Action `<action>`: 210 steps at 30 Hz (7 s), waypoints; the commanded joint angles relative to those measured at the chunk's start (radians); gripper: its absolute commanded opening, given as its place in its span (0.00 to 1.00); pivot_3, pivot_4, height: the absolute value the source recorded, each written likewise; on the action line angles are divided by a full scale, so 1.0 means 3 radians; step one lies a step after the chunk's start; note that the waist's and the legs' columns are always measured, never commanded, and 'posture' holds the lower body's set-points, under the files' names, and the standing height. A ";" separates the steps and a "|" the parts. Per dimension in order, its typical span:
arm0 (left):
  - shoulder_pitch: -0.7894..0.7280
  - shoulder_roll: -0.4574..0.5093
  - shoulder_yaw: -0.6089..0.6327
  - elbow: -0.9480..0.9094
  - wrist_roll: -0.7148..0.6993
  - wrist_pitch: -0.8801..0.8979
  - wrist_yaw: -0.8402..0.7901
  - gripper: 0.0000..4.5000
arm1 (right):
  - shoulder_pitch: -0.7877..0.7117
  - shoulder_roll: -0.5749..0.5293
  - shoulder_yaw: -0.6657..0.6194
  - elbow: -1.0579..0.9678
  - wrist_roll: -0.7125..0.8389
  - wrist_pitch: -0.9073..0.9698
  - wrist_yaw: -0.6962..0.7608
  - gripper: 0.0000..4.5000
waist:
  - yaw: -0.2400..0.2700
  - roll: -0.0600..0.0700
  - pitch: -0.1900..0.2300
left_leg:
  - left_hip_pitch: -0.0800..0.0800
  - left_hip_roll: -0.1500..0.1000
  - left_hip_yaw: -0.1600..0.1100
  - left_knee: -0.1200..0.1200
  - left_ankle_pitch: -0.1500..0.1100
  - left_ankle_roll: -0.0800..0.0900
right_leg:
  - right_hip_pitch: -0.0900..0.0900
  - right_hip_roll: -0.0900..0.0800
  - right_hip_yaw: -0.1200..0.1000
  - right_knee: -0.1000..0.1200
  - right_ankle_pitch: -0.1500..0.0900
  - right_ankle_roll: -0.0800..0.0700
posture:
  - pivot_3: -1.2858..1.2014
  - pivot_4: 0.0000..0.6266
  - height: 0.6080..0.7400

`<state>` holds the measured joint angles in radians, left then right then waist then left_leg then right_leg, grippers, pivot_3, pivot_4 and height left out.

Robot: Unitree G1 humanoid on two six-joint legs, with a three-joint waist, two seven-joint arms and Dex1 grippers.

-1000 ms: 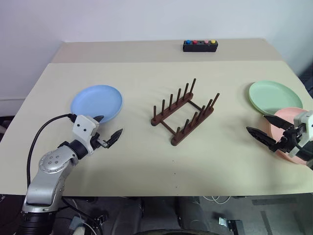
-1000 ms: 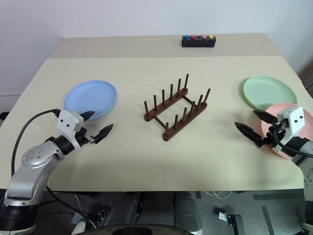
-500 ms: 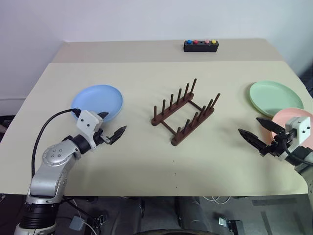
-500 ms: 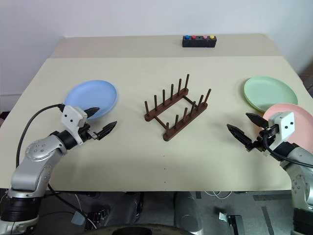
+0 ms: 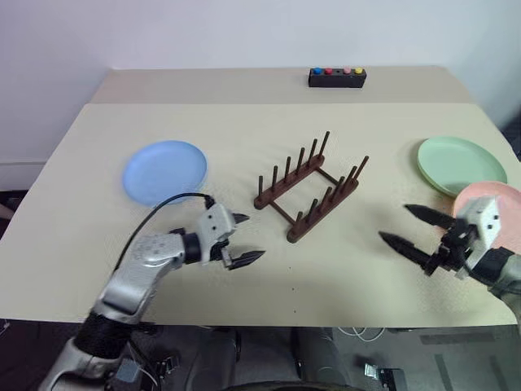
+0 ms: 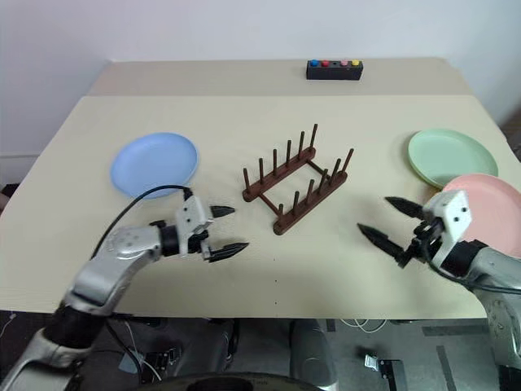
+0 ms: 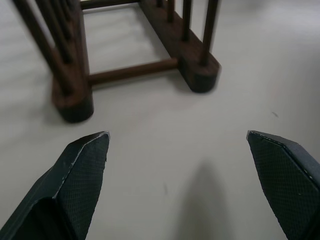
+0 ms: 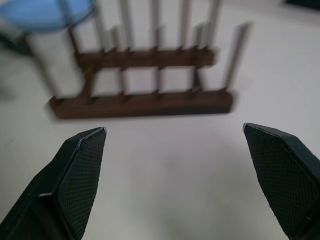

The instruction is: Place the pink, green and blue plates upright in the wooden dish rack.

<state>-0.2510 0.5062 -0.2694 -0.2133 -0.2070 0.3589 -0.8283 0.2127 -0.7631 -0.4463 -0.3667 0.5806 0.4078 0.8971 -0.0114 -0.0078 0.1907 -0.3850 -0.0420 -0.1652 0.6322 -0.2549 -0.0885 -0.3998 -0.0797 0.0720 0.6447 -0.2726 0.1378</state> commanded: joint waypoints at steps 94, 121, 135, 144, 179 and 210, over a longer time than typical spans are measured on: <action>-0.1348 -0.1033 -0.0426 0.2600 0.0603 -0.1662 -0.1295 0.41 | 0.0716 0.0181 -0.0072 -0.0941 0.0304 0.0234 -0.0319 1.00 | 0.0008 -0.0004 -0.0002 | 0.0028 0.0001 0.0001 -0.0010 -0.0007 0.0014 | 0.0043 -0.0002 -0.0002 -0.0042 -0.0002 0.0008 | 0.52 0.24 1.00; -0.0444 -0.0260 -0.0238 0.0541 0.0157 -0.0389 -0.1152 0.03 | 0.0985 0.0101 -0.0069 -0.0595 -0.0406 0.0240 -0.0500 0.00 | 0.0010 -0.0002 -0.0002 | 0.0025 0.0001 0.0002 -0.0006 -0.0007 0.0014 | 0.0042 -0.0004 -0.0002 -0.0041 -0.0007 -0.0005 | 0.52 0.24 1.00; -0.0707 -0.0642 -0.0615 0.0849 0.0445 -0.0381 -0.0770 0.03 | 0.0429 0.0143 0.0291 -0.0100 -0.0909 0.0164 -0.0781 0.00 | -0.0001 -0.0002 -0.0002 | 0.0025 0.0001 0.0003 -0.0010 -0.0007 0.0014 | 0.0039 -0.0003 -0.0002 -0.0041 -0.0002 0.0006 | 0.52 0.24 1.00; -0.0752 -0.0750 -0.0557 0.1033 0.0523 -0.0547 -0.0527 0.03 | 0.0159 0.0136 0.0424 0.0065 -0.1021 0.0121 -0.0815 0.00 | -0.0002 -0.0002 -0.0002 | 0.0026 0.0001 0.0002 -0.0010 -0.0007 0.0014 | 0.0039 -0.0003 -0.0002 -0.0041 -0.0001 0.0006 | 0.52 0.24 1.00; -0.1271 -0.1104 -0.0331 0.2378 0.0735 -0.1370 0.0021 0.03 | -0.0860 0.0181 0.0857 0.1338 -0.1442 -0.0658 -0.0823 0.00 | -0.0013 -0.0001 -0.0003 | 0.0032 0.0000 0.0002 -0.0006 -0.0007 0.0014 | 0.0044 -0.0003 -0.0001 -0.0038 0.0001 0.0008 | 0.52 0.24 1.00; -0.0799 -0.0531 -0.0082 0.1013 0.0106 -0.0823 -0.0733 0.02 | 0.0175 -0.0228 -0.0260 -0.0043 -0.0631 -0.0002 -0.0342 0.51 | -0.0012 0.0004 -0.0002 | 0.0024 -0.0001 0.0000 -0.0010 -0.0007 0.0015 | 0.0035 -0.0004 -0.0001 -0.0035 0.0001 0.0008 | 0.52 0.24 1.00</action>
<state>-0.4946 0.3386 -0.3200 0.1607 -0.1312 0.0914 -1.0180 0.2618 -0.8125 -0.4509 -0.3021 0.3479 0.3672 0.7878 -0.0150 -0.0066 0.1902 -0.3766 -0.0418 -0.1649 0.6293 -0.2571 -0.0840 -0.3882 -0.0805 0.0718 0.6341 -0.2724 0.1400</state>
